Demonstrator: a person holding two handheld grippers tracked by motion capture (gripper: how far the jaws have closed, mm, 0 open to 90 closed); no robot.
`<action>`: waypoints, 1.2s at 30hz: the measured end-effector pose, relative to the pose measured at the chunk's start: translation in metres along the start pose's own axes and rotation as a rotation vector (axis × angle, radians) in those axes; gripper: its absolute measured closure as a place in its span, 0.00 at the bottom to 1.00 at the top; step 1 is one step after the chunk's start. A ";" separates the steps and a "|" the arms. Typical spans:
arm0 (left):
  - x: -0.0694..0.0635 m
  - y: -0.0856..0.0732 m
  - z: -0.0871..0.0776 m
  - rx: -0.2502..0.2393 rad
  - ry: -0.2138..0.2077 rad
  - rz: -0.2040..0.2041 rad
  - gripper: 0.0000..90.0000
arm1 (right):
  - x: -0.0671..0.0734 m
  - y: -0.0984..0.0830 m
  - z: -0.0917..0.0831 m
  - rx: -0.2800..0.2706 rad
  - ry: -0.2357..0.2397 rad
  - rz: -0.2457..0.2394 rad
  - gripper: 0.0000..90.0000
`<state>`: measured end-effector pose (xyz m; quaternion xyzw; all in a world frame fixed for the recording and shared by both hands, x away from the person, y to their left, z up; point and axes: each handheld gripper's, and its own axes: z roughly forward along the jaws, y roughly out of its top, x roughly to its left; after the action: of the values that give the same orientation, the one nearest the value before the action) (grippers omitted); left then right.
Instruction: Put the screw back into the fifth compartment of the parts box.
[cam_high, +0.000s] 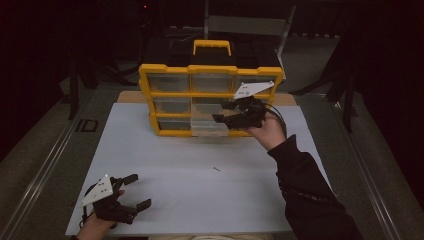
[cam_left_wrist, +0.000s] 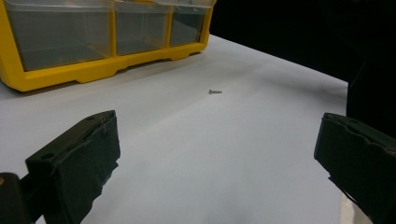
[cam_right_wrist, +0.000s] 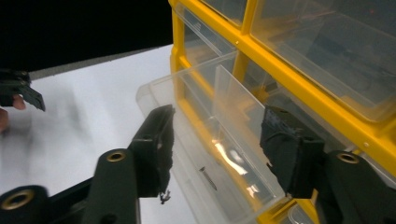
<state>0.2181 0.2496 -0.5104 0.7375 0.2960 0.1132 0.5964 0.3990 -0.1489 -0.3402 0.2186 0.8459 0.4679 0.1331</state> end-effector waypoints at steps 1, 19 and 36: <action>0.000 0.000 0.000 0.000 0.001 0.000 0.01 | 0.002 -0.002 -0.004 -0.009 0.001 0.007 0.46; 0.000 0.000 0.001 0.004 -0.005 -0.002 0.01 | 0.023 -0.034 -0.032 -0.043 0.018 0.040 0.24; 0.000 0.000 0.001 0.006 -0.007 -0.002 0.01 | 0.033 -0.085 -0.022 -0.018 0.088 0.099 0.19</action>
<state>0.2183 0.2486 -0.5107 0.7393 0.2947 0.1091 0.5955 0.3400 -0.1887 -0.4012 0.2381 0.8349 0.4906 0.0744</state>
